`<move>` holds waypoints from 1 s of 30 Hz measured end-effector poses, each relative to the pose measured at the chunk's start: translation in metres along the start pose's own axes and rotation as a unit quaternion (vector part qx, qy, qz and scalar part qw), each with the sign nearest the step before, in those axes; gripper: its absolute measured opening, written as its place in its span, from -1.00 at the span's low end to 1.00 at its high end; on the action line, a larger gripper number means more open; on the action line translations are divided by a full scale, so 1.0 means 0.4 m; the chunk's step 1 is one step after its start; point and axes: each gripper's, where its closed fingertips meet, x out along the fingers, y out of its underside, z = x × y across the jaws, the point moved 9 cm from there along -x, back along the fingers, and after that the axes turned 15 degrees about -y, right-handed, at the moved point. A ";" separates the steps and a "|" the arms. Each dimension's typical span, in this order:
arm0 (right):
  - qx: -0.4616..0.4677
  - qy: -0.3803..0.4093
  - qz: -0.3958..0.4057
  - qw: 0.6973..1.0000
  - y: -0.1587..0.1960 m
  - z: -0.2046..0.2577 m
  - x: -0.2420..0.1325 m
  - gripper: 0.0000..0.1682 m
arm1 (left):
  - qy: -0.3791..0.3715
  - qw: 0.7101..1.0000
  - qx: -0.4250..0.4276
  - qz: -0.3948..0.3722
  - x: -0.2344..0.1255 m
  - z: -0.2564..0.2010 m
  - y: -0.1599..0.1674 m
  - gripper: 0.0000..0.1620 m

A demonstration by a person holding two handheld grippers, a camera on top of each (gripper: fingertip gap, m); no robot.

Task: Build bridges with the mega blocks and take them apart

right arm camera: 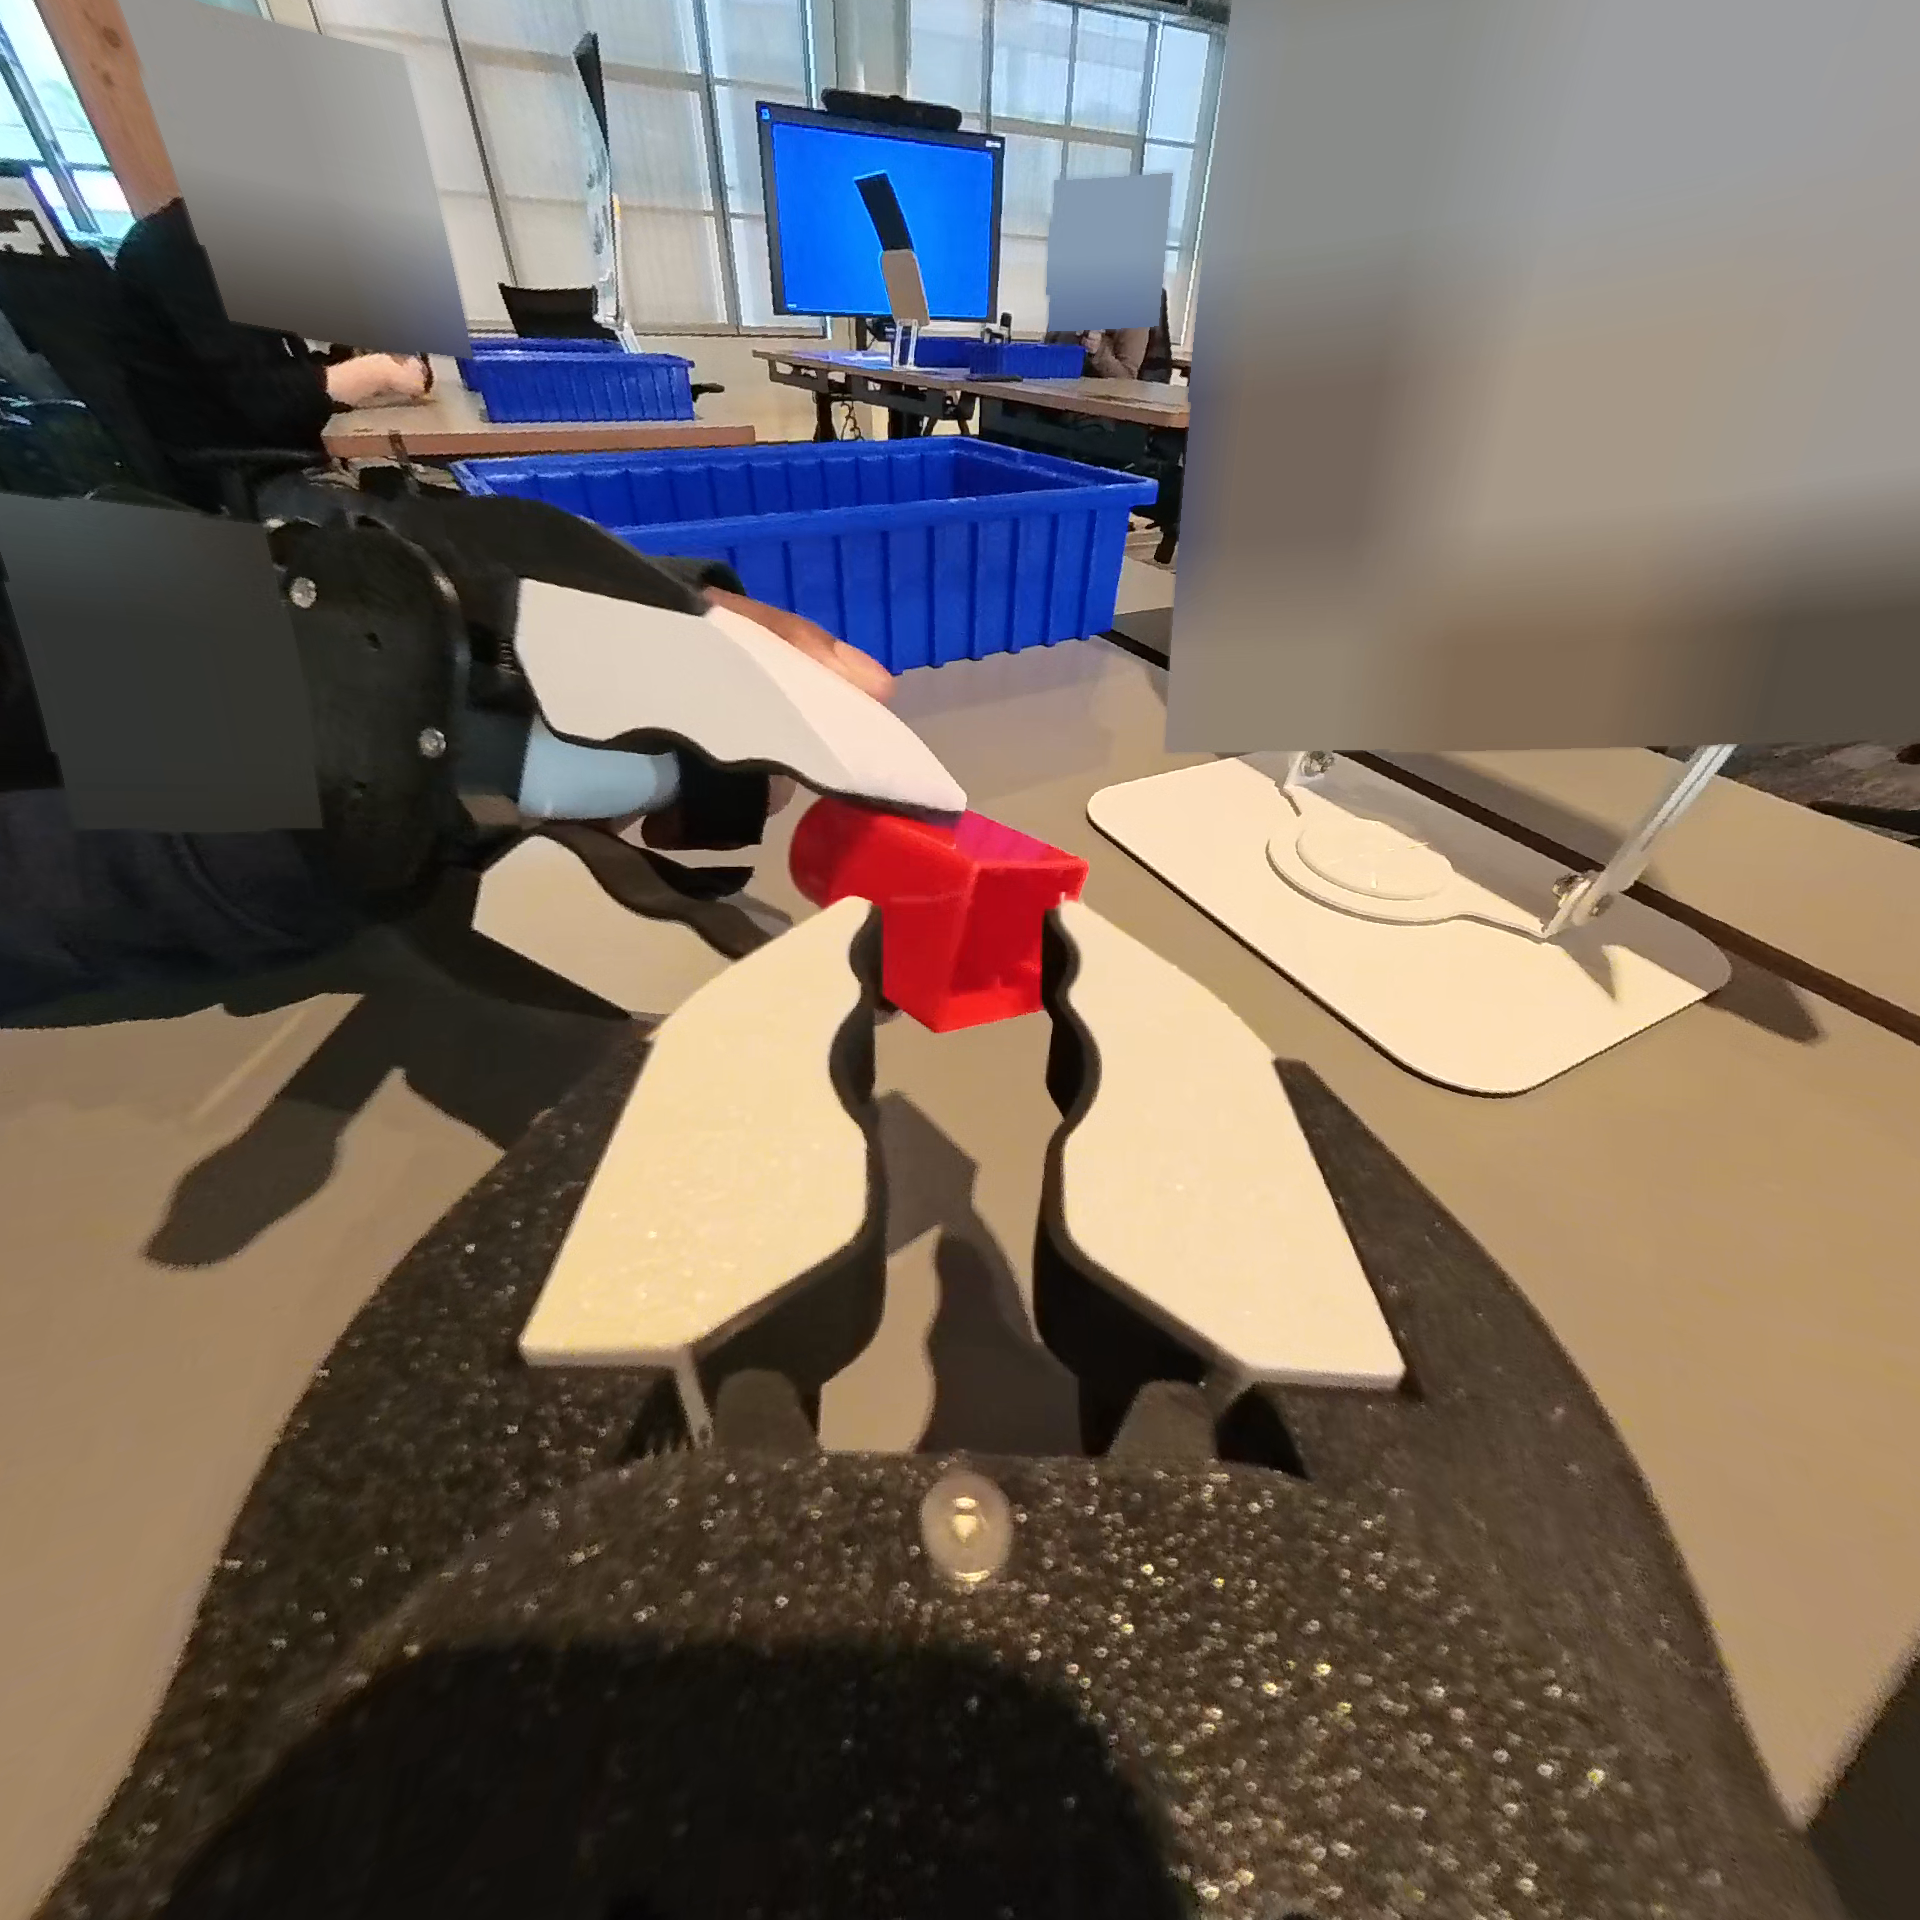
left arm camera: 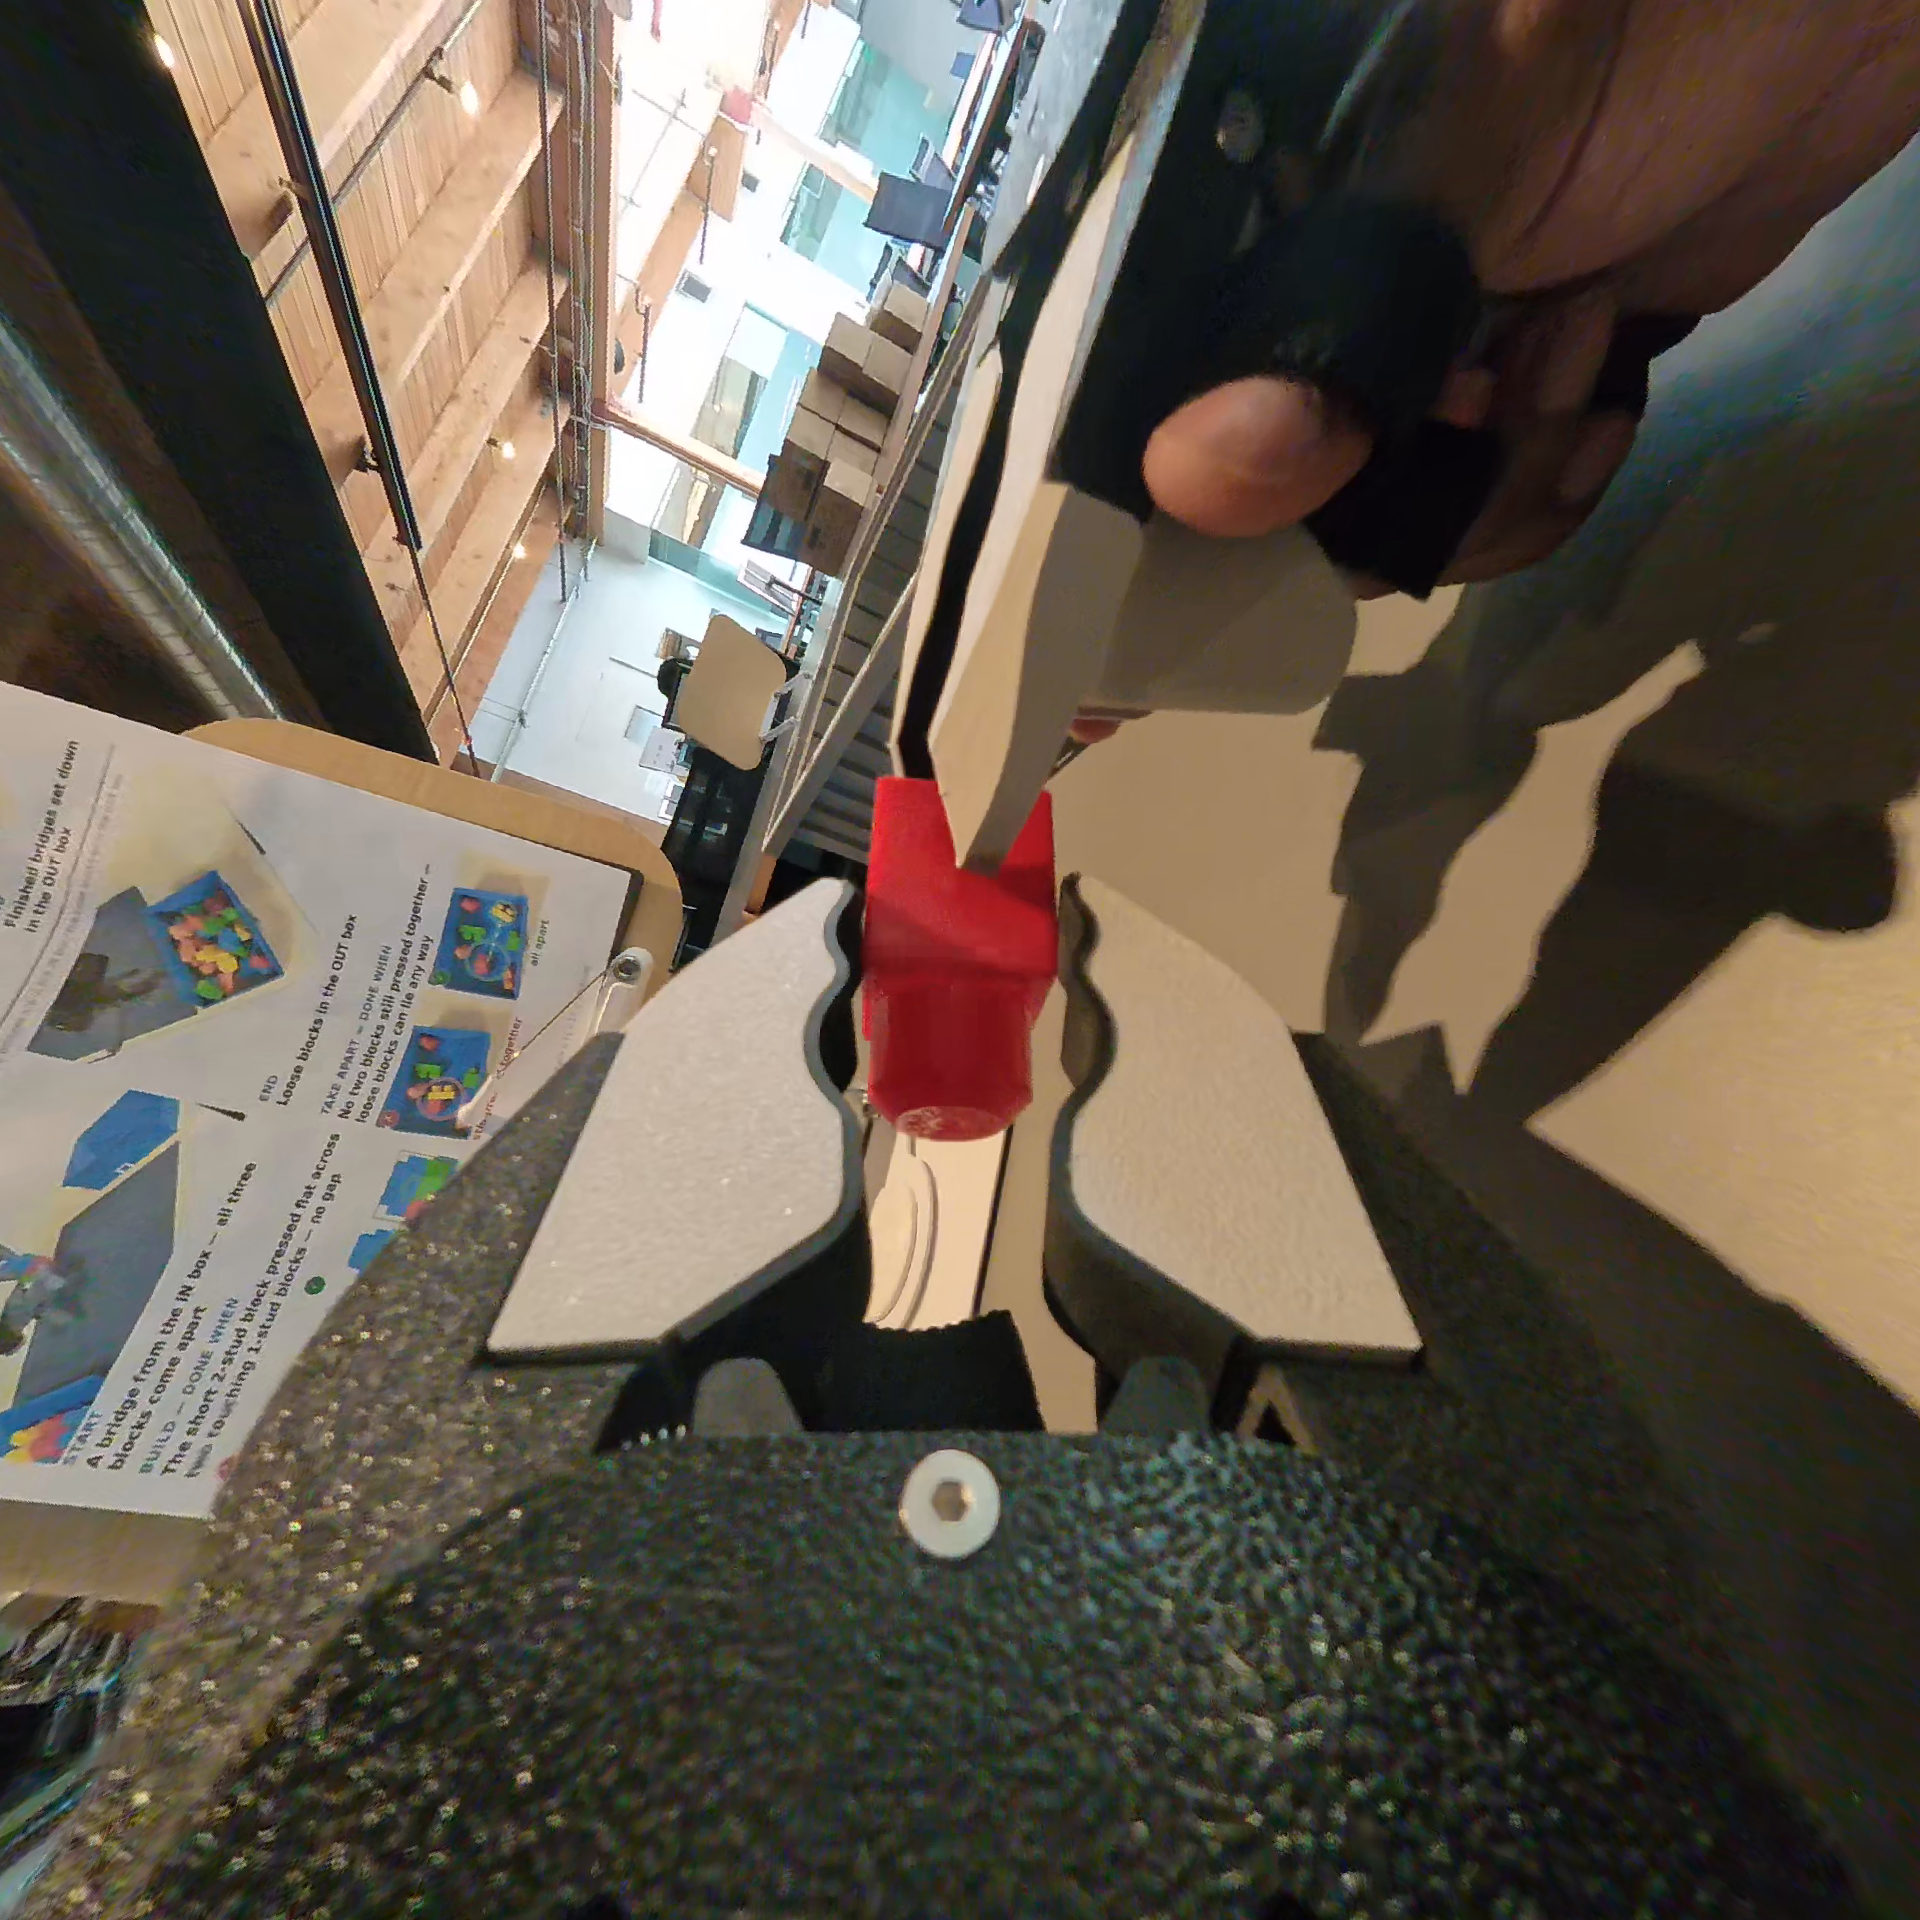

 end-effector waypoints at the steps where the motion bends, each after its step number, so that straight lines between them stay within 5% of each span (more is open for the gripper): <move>1: -0.001 -0.002 0.000 1.000 0.000 0.001 0.001 -0.66 | 0.000 1.000 0.002 0.000 -0.001 0.000 0.000 -0.56; 30: -0.004 -0.009 -0.013 1.000 -0.010 0.012 -0.013 -0.86 | -0.017 1.000 0.014 -0.002 0.014 0.011 -0.009 -0.56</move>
